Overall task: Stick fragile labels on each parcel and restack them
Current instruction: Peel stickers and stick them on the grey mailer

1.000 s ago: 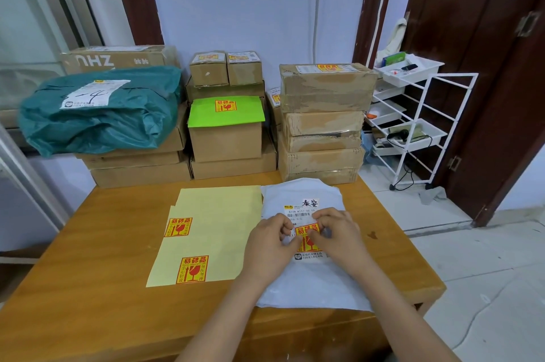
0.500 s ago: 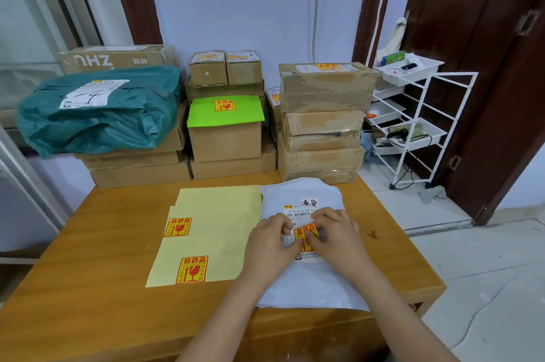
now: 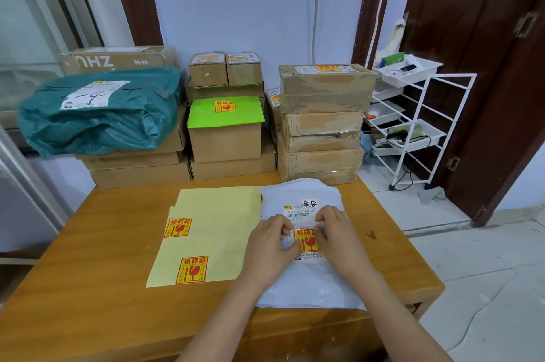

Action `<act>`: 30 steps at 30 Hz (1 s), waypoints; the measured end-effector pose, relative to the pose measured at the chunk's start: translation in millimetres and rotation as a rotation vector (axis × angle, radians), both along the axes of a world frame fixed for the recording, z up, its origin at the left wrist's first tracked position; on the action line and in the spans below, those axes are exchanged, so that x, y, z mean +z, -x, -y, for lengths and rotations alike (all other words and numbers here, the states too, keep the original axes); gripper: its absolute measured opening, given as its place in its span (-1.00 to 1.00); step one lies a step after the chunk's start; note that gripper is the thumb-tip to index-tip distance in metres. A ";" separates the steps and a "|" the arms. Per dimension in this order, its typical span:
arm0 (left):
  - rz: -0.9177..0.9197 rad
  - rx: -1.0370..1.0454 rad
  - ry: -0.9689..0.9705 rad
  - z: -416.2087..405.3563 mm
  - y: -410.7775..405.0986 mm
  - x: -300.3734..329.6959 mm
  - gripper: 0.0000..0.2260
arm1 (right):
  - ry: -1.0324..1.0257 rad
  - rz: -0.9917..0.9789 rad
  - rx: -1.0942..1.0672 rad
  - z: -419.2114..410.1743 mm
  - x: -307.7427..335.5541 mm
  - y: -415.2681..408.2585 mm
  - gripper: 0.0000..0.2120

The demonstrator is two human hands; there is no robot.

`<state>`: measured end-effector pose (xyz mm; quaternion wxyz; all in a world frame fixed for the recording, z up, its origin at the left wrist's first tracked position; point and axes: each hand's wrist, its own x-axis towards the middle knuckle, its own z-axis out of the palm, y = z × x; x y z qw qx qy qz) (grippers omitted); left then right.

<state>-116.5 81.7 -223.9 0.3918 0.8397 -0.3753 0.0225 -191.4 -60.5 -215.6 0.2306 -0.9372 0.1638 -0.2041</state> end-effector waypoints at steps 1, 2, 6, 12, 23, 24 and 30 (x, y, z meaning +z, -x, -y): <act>0.000 -0.002 0.001 -0.5 0.2 0.0 -0.80 | -0.002 0.000 -0.002 0.4 -0.2 -0.1 -0.85; -0.001 -0.005 0.002 -0.9 0.5 0.1 -0.80 | -0.003 0.000 -0.001 0.9 -0.6 0.3 -0.85; 0.004 -0.012 -0.012 -1.9 1.9 0.9 -0.80 | -0.014 0.013 0.021 3.3 -1.9 1.7 -0.84; 0.005 0.000 -0.051 1.2 0.9 5.3 -0.79 | -0.076 -0.024 0.108 7.6 -1.7 5.2 -0.63; 0.118 0.113 -0.188 11.5 -4.1 10.2 -0.74 | -0.147 -0.083 0.194 15.0 2.9 12.1 -0.50; 0.135 0.115 -0.199 11.9 -4.4 10.1 -0.73 | -0.145 -0.081 0.177 14.6 2.8 10.8 -0.51; 0.117 0.094 -0.170 9.6 -4.9 9.6 -0.79 | -0.057 -0.079 0.081 9.3 4.6 3.5 -0.60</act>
